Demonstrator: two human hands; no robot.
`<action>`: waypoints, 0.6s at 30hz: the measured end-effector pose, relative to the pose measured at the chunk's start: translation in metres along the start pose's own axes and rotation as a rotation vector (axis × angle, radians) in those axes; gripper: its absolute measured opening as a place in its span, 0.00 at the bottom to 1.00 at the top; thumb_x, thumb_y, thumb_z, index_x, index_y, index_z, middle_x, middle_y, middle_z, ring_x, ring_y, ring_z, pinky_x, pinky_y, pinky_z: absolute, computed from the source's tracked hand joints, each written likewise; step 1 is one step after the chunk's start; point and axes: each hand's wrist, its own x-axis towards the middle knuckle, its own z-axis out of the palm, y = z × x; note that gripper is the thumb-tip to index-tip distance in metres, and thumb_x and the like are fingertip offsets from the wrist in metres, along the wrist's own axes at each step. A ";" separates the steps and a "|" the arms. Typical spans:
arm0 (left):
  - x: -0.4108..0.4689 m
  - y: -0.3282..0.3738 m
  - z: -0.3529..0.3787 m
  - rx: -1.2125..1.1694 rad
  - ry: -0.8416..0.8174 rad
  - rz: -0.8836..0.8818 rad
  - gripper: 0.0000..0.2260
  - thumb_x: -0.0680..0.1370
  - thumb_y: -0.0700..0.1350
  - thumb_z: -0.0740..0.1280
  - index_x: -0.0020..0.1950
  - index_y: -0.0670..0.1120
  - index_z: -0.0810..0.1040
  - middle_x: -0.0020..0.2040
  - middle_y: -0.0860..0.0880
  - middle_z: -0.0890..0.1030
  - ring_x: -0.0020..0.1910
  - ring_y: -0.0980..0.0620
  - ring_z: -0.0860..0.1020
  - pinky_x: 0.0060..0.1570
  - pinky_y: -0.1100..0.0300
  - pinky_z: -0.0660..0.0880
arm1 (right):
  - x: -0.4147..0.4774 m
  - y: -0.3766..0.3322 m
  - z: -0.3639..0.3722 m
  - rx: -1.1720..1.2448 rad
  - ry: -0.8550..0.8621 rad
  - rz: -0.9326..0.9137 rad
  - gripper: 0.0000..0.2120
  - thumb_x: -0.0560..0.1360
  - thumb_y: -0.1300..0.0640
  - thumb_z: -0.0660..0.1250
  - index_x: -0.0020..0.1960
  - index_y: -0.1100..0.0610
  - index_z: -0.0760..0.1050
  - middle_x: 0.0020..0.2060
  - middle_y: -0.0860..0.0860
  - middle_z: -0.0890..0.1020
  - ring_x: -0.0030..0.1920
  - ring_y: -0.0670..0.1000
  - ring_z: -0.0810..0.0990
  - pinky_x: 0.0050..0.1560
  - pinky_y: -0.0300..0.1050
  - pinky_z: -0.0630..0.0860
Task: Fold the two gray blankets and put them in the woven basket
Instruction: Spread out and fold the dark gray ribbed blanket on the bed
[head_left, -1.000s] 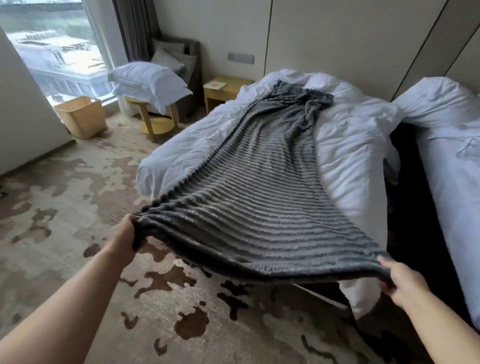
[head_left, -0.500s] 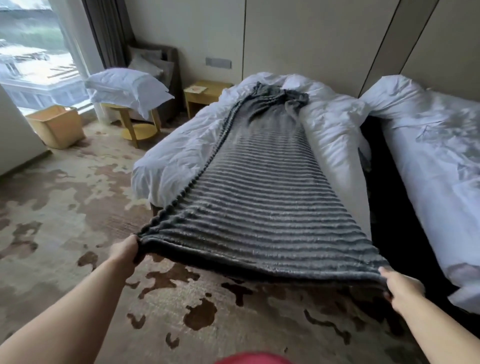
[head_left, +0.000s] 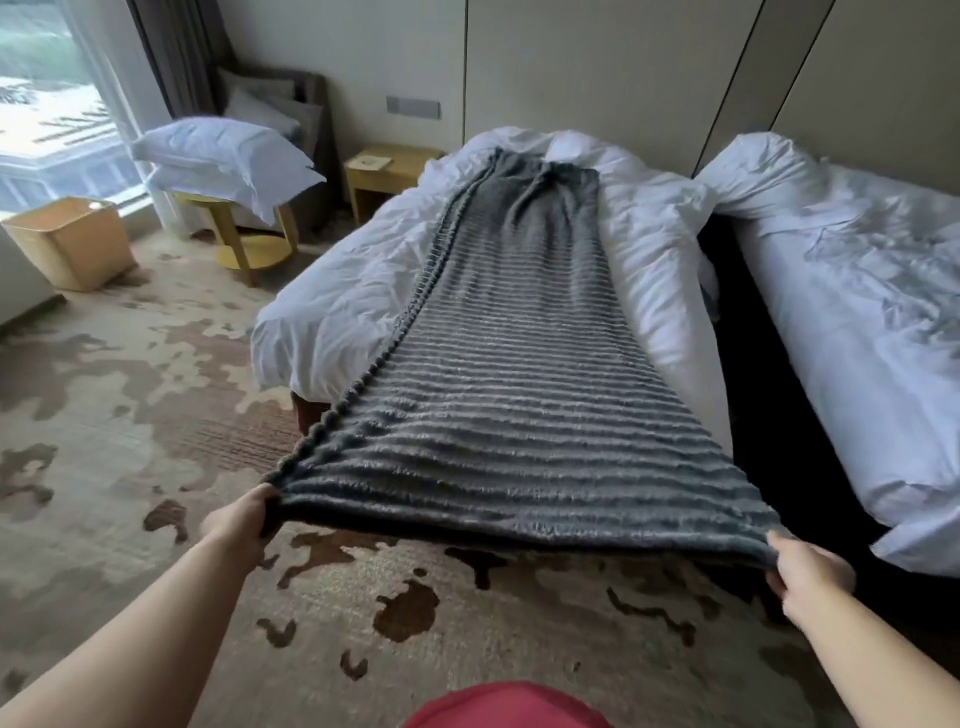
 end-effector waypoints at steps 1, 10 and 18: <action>0.002 -0.005 -0.003 0.017 -0.017 -0.025 0.07 0.73 0.34 0.67 0.50 0.38 0.73 0.44 0.41 0.76 0.36 0.50 0.76 0.20 0.64 0.75 | -0.001 0.005 -0.001 -0.017 0.006 0.021 0.17 0.74 0.60 0.71 0.60 0.63 0.76 0.57 0.60 0.79 0.48 0.56 0.76 0.47 0.48 0.74; -0.009 -0.006 0.020 -0.007 -0.227 -0.227 0.06 0.78 0.33 0.58 0.42 0.39 0.70 0.42 0.42 0.74 0.36 0.49 0.75 0.28 0.59 0.78 | -0.028 0.003 0.028 0.070 -0.148 0.082 0.14 0.74 0.65 0.68 0.59 0.61 0.75 0.58 0.61 0.77 0.43 0.55 0.76 0.38 0.45 0.75; -0.002 0.025 0.039 -0.215 -0.289 -0.226 0.10 0.80 0.35 0.51 0.46 0.39 0.71 0.40 0.43 0.75 0.35 0.49 0.77 0.29 0.59 0.78 | -0.030 -0.032 0.059 0.397 -0.159 0.087 0.17 0.79 0.69 0.54 0.63 0.59 0.74 0.61 0.62 0.73 0.47 0.58 0.76 0.43 0.46 0.74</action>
